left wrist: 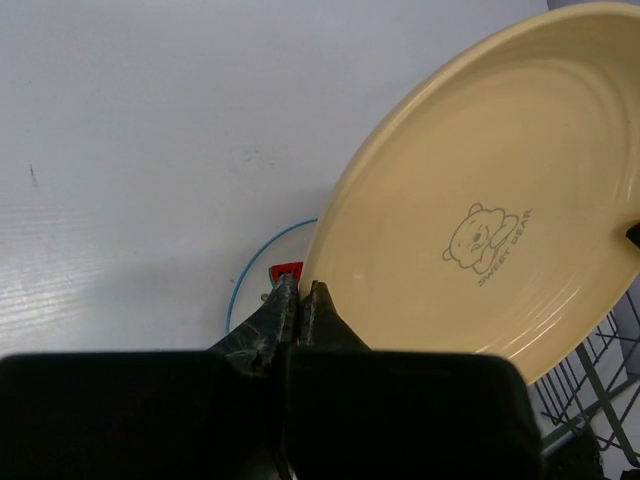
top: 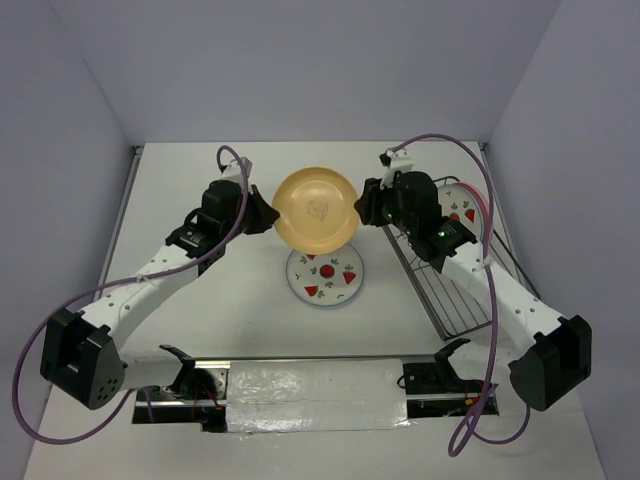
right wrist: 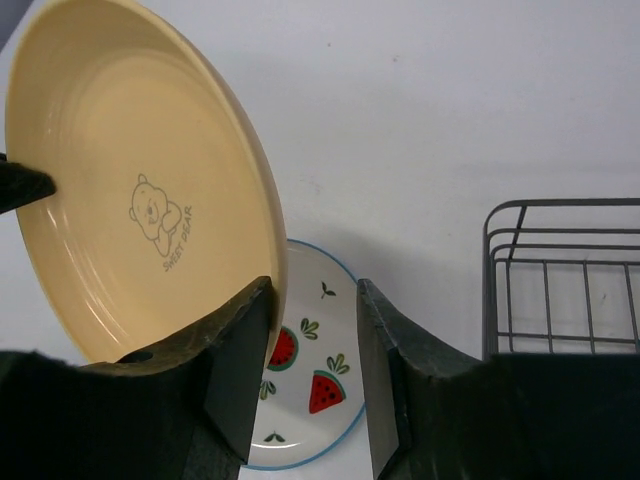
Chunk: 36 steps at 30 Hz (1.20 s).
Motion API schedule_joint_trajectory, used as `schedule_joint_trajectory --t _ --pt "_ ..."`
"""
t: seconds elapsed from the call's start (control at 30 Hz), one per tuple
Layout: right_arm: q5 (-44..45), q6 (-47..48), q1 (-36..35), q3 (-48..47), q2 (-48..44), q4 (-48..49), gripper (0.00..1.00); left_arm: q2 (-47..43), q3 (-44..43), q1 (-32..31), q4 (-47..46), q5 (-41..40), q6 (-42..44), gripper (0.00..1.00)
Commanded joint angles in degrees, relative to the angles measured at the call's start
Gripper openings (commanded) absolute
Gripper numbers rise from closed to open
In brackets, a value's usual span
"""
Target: Unload the plates from the dish rack
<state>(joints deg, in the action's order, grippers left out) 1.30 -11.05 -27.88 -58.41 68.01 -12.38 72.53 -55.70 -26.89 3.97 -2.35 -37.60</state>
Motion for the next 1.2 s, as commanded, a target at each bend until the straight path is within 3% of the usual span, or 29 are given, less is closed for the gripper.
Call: schedule_joint_trajectory --t 0.0,0.27,0.5,1.0,1.17 --pt "2.0 1.4 0.2 1.5 -2.1 1.6 0.46 -4.4 0.9 3.7 -1.3 -0.7 -2.8 0.0" --pt "1.8 3.0 0.1 5.0 -6.9 1.8 0.5 -10.7 10.0 11.4 2.2 -12.0 -9.0 0.0" --pt "2.0 1.4 0.1 5.2 -6.8 1.7 0.51 -10.9 17.1 15.2 0.0 -13.1 -10.8 0.0" --pt "2.7 1.3 0.2 6.6 -8.9 1.9 0.52 -13.6 24.1 16.0 3.5 -22.7 -17.6 0.0" --pt "2.3 0.9 0.1 6.6 -8.2 1.6 0.52 -13.2 26.1 16.0 2.1 -22.5 -18.7 0.0"
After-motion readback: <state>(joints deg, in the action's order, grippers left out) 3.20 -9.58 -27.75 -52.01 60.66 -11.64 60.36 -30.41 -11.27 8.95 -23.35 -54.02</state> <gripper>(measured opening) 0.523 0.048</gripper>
